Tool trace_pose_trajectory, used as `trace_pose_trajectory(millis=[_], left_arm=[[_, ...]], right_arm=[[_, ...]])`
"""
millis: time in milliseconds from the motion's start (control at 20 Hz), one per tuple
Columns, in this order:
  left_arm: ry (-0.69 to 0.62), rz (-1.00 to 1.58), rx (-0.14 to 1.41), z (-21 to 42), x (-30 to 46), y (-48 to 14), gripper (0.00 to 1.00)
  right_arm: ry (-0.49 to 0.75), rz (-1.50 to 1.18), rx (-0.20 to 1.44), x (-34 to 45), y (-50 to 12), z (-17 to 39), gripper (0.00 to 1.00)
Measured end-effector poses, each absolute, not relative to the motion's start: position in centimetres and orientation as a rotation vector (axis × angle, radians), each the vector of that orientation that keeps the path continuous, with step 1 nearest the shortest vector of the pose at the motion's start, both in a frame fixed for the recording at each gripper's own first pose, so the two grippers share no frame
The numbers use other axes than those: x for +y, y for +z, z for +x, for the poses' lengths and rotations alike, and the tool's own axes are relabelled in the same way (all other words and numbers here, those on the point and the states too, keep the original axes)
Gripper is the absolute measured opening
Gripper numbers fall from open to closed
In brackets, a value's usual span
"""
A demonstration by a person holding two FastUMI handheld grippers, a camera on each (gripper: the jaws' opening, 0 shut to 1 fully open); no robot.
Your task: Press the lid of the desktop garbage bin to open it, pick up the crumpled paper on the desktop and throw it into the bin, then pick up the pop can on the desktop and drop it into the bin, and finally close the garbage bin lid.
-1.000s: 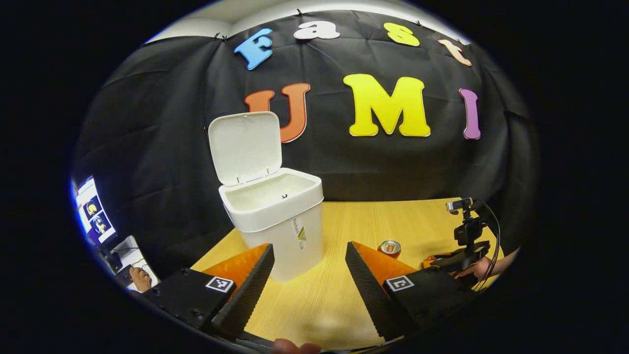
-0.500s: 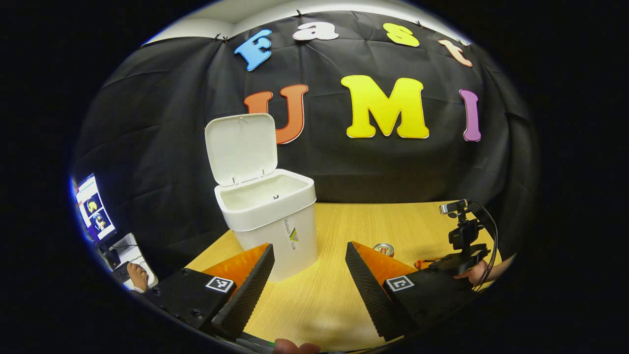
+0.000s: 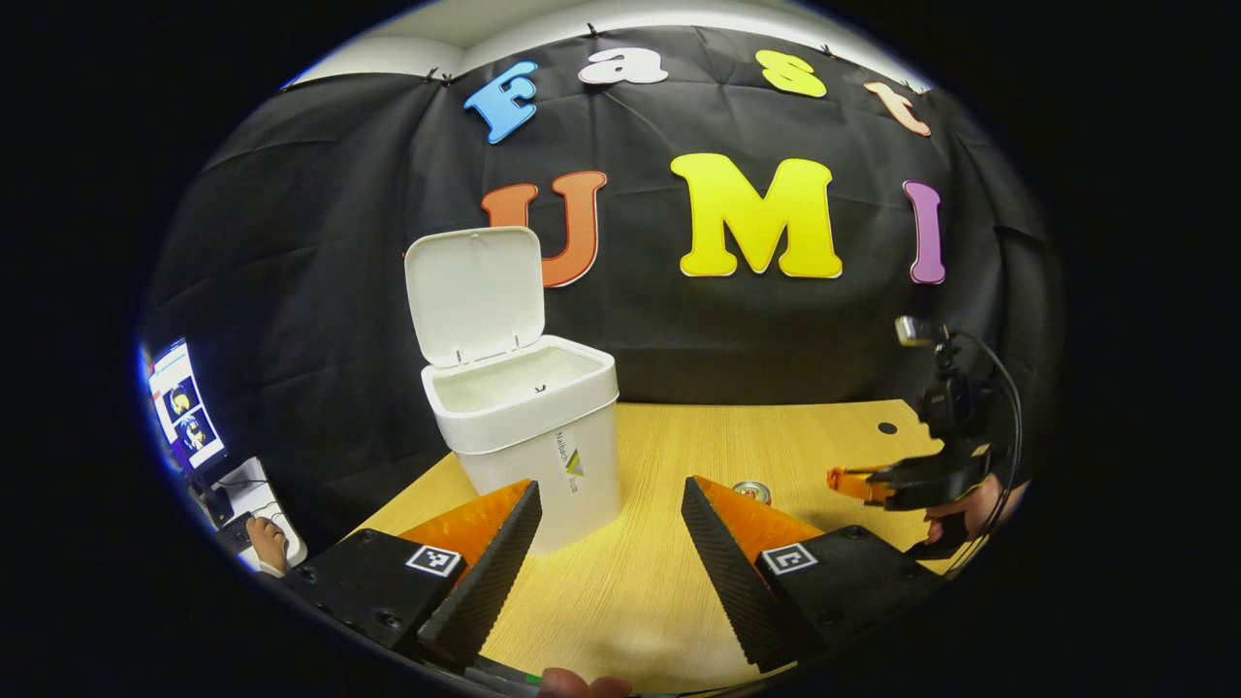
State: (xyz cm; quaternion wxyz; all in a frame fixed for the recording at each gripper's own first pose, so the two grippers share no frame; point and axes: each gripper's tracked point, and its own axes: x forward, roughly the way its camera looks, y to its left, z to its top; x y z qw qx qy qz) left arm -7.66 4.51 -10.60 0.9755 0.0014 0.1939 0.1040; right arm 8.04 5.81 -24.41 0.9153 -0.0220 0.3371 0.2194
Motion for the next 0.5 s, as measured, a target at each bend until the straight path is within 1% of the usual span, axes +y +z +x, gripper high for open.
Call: trace_pose_trajectory(millis=[250, 500], left_arm=[[0.193, -0.038, 0.362, -7.6, 6.1, -10.2, 0.96], [0.2, -0.049, 0.332, -7.9, 8.8, -9.5, 0.96]], right_arm=[[0.564, 0.008, 0.507, 12.9, -13.8, 7.7, 0.0], [0.642, -0.017, 0.421, 18.8, -8.4, 7.0, 0.0]])
